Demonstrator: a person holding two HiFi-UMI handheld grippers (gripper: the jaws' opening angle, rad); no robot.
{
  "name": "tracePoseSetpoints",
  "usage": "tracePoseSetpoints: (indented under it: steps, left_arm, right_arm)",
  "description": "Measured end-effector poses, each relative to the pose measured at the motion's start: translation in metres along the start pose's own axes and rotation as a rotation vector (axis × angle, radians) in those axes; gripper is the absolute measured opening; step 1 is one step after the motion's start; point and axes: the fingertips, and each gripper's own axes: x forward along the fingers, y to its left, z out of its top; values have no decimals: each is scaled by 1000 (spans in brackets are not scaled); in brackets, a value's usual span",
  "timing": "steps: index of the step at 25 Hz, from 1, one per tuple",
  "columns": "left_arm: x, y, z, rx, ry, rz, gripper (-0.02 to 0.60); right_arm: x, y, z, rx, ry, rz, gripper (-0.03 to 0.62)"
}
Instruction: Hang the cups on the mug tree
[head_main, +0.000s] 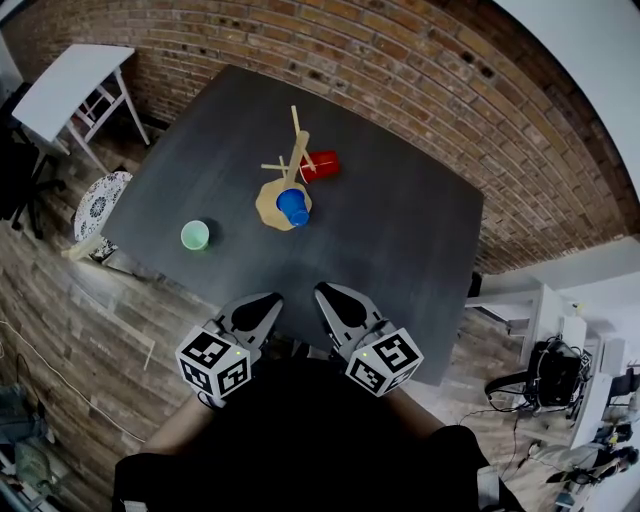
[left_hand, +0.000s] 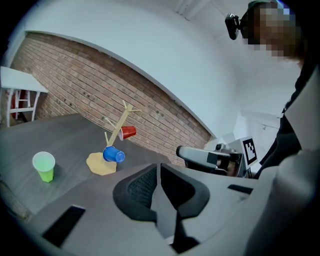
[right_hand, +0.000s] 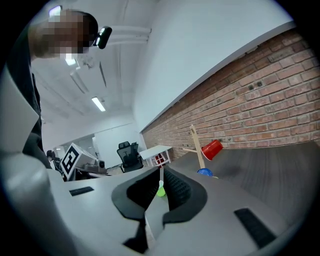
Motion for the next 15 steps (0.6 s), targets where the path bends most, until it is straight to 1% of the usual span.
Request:
tracePoseSetpoints:
  steps: [2, 5, 7, 8, 13, 15]
  left_arm:
    - [-1, 10, 2, 4, -18, 22, 21]
    - [-5, 48, -5, 41, -11, 122, 32]
    - [-11, 79, -12, 44, 7, 192, 120]
    - [-15, 96, -16, 44, 14, 225, 148]
    - [-40, 180, -48, 45, 71, 396, 174]
    - [-52, 214, -61, 63, 115, 482, 216]
  right_arm:
    - [0, 0, 0, 1, -2, -4, 48]
    - [0, 2, -1, 2, -1, -16, 48]
    - [0, 3, -3, 8, 6, -31, 48]
    - [-1, 3, -4, 11, 10, -37, 48]
    - [-1, 4, -9, 13, 24, -70, 49]
    - [0, 7, -10, 6, 32, -81, 48]
